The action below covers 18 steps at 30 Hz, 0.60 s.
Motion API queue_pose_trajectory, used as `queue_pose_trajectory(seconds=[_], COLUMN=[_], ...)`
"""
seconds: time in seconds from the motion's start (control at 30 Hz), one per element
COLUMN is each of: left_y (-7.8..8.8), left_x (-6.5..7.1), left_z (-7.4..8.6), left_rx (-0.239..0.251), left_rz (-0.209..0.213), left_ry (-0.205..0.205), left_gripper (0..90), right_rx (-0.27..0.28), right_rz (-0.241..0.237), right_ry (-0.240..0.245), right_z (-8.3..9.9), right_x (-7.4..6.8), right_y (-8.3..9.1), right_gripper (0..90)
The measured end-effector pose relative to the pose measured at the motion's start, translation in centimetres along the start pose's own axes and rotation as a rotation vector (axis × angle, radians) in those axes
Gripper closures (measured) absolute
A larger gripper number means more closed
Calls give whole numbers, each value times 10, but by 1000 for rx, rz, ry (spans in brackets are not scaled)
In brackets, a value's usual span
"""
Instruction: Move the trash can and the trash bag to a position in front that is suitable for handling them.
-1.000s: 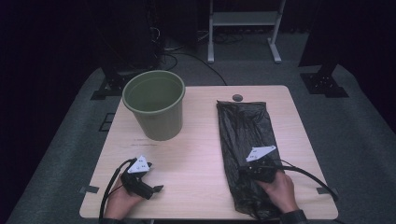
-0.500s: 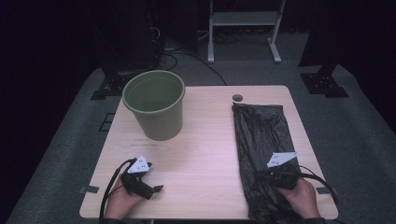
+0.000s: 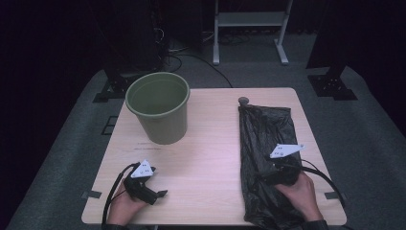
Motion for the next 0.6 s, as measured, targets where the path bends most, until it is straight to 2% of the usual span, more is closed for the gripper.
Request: queue_pose_trajectory(seconds=[0.1,0.17,0.3,0.6], left_y=[0,0,0,0], left_x=[0,0,0,-1], left_z=[0,0,0,0], left_rx=[0,0,0,2], left_rz=[0,0,-1,-9], left_ry=[0,0,0,9], left_gripper=[0,0,0,0], right_rx=[7,9,0,-25], right_rz=[18,56,45,28], right_ry=[18,17,13,17], right_z=[1,5,12,19], right_x=[3,5,7,5], right_y=[-10,-20,-32,-44], right_gripper=[109,100,98,97])
Point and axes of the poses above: each handheld gripper's, and its own axes: y roughly backward along the jaws, z roughly out of its underside, x roughly to its right, the point moved 4 cm from there along -y, roughly forward along the jaws, and after that the axes turned 9 degrees about y, right-handed, at the moved point
